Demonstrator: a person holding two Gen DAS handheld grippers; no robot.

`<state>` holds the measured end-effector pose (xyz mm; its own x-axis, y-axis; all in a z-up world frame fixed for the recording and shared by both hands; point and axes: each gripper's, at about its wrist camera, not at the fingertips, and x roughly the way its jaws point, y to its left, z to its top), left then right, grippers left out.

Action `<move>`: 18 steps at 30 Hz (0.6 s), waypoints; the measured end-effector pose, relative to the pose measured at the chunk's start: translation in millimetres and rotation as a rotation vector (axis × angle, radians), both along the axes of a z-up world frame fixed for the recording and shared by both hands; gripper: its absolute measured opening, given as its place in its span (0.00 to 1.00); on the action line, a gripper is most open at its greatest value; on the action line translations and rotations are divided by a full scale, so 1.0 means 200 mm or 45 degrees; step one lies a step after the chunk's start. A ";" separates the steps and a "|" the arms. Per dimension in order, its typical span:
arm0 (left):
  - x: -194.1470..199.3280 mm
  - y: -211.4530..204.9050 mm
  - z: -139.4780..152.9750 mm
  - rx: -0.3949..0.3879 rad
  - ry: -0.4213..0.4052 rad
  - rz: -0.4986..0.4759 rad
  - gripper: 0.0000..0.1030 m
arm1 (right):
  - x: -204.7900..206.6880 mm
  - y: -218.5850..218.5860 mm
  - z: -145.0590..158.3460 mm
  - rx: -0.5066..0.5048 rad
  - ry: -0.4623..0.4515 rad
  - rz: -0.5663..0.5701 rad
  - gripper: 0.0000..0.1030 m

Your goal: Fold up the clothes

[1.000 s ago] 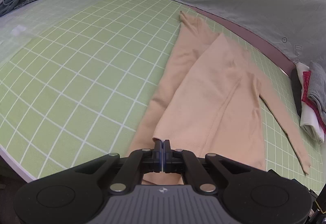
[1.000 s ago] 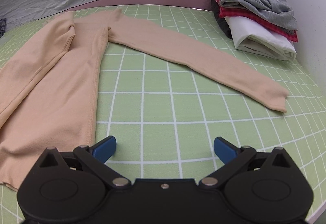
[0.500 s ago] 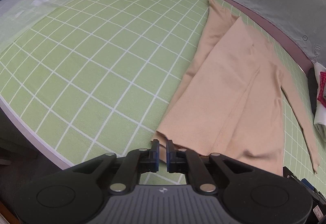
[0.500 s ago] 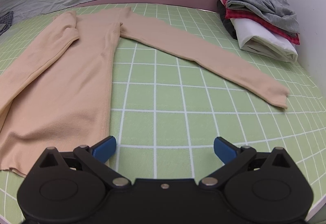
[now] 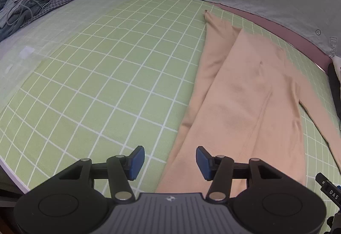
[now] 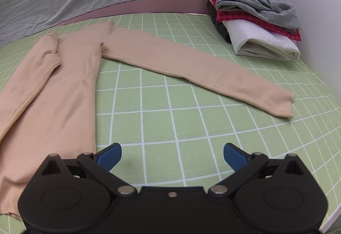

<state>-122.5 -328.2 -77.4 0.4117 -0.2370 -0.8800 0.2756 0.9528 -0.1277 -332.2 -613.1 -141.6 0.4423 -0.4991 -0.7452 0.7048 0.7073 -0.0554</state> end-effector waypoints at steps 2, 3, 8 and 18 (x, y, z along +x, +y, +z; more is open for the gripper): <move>0.06 -0.04 0.00 0.003 -0.004 -0.004 0.55 | 0.03 -0.05 0.00 -0.006 -0.010 -0.024 1.00; 0.09 -0.06 -0.01 0.004 -0.002 -0.003 0.56 | 0.04 -0.07 0.01 -0.012 -0.013 -0.038 1.00; 0.25 -0.22 -0.06 0.020 0.010 -0.034 0.58 | 0.09 -0.28 -0.01 -0.030 -0.028 -0.164 1.00; 0.44 -0.46 -0.17 0.190 0.000 -0.170 0.67 | 0.06 -0.70 -0.05 -0.068 -0.008 -0.445 1.00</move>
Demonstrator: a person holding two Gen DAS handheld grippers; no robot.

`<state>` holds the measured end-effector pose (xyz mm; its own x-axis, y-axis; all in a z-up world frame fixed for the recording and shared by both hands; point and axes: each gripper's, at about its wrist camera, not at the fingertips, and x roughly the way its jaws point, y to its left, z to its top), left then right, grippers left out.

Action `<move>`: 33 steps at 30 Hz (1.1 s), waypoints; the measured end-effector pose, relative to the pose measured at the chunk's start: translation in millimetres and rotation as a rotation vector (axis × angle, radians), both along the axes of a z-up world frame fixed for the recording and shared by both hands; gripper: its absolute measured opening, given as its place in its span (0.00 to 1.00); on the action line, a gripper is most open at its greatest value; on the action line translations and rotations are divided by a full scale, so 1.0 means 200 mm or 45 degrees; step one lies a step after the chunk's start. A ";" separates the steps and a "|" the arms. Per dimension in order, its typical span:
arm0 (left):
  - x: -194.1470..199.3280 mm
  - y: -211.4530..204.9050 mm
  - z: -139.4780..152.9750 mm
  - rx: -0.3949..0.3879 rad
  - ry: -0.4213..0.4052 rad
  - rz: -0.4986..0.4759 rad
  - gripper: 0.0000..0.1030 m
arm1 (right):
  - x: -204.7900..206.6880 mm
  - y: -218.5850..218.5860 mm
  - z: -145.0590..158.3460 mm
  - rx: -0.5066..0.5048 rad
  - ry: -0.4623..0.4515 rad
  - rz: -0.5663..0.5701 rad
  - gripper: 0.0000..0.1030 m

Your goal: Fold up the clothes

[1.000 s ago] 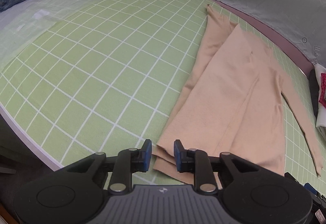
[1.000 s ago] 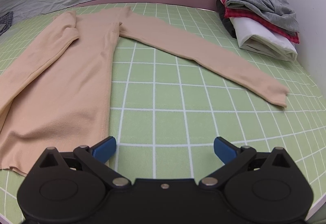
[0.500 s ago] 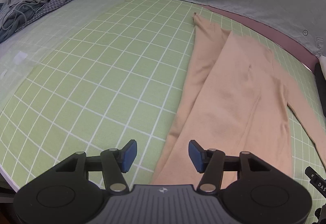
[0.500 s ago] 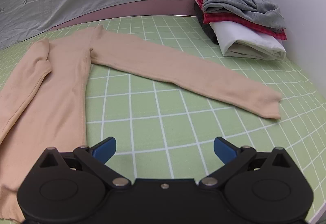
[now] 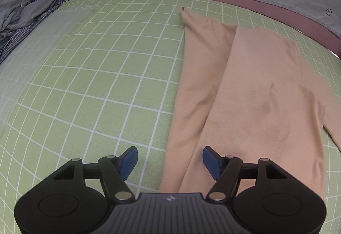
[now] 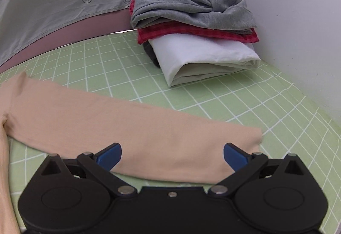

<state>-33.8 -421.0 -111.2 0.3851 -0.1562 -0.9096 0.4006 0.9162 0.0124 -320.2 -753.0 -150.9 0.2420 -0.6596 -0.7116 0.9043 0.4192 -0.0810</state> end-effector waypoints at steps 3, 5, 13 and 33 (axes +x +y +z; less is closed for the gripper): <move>0.00 -0.02 -0.02 0.024 -0.009 -0.023 0.70 | -0.06 -0.08 -0.03 0.000 0.017 -0.077 1.00; 0.00 -0.03 -0.02 0.030 -0.013 -0.021 0.73 | -0.11 -0.11 -0.05 0.012 0.001 -0.118 1.00; -0.01 -0.01 -0.04 0.000 -0.011 0.024 0.79 | -0.15 -0.12 -0.08 0.061 -0.088 -0.194 1.00; -0.04 0.07 0.02 -0.105 -0.019 0.103 0.79 | 0.21 0.13 0.16 0.106 -0.231 0.348 0.08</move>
